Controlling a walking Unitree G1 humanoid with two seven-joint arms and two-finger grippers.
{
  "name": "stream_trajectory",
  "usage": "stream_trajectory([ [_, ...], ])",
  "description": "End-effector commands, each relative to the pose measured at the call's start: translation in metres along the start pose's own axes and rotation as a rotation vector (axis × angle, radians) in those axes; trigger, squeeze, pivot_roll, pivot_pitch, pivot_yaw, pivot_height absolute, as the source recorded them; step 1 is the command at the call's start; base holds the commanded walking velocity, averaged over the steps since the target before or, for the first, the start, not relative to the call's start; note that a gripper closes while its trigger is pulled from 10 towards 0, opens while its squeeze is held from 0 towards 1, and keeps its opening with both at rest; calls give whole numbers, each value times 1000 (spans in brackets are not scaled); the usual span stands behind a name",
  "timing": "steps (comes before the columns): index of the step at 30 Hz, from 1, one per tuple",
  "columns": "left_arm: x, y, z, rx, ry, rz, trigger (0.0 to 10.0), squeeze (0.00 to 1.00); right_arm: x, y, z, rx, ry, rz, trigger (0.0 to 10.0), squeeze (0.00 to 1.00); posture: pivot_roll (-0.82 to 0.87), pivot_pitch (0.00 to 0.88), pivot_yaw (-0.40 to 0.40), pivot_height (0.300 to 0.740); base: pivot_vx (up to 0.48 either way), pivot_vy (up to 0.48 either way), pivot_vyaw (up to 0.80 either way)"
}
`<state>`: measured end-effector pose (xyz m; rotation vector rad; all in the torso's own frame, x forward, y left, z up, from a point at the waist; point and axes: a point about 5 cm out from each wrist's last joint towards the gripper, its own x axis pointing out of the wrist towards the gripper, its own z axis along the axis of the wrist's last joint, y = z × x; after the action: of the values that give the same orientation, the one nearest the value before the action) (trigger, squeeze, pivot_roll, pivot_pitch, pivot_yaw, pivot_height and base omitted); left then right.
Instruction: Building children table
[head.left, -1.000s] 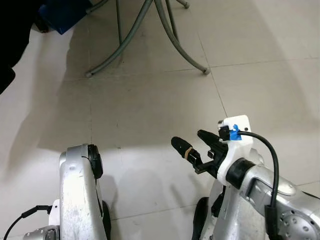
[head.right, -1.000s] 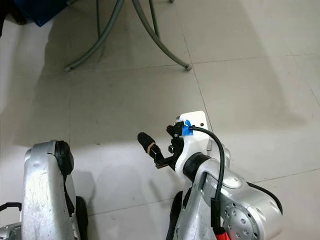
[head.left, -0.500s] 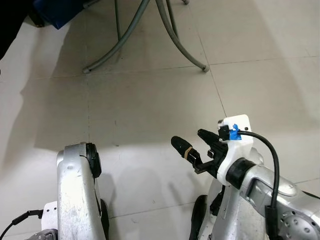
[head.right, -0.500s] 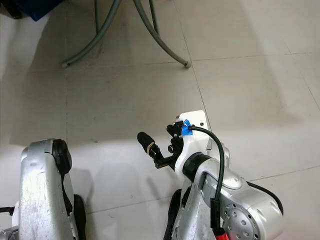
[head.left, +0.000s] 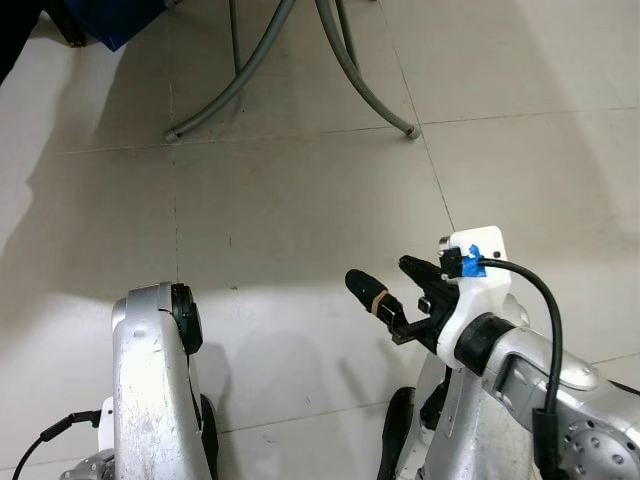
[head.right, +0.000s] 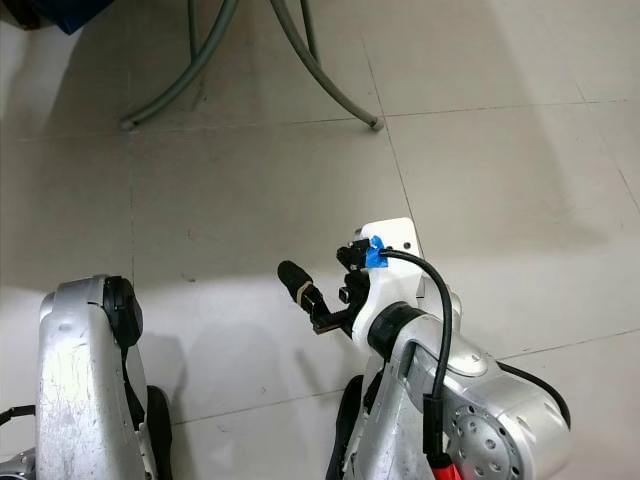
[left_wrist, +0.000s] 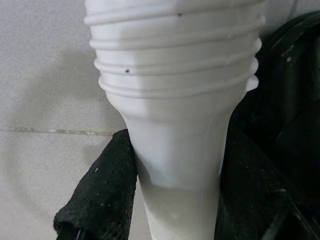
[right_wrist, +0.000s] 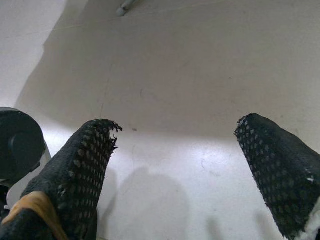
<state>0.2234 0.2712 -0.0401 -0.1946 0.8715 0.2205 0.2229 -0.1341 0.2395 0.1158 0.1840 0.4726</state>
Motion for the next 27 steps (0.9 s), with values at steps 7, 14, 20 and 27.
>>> stream_trajectory([
  [7,-1,2,-24,-2,72,34,0,0,-5,0,-2,-15,14,-14,10000,0,-183,566,-101,300,0,0,0],
  [14,-1,5,-19,23,32,67,0,0,-4,0,-1,-15,12,-11,10000,0,-188,561,-108,300,0,0,0],
  [20,-2,12,6,4,-80,100,0,0,-4,-1,1,-12,6,-11,10000,0,-180,556,-106,300,0,0,0],
  [27,-8,16,64,47,-273,96,0,0,-1,-2,4,0,-18,-13,10000,0,-160,540,-98,300,0,0,0],
])
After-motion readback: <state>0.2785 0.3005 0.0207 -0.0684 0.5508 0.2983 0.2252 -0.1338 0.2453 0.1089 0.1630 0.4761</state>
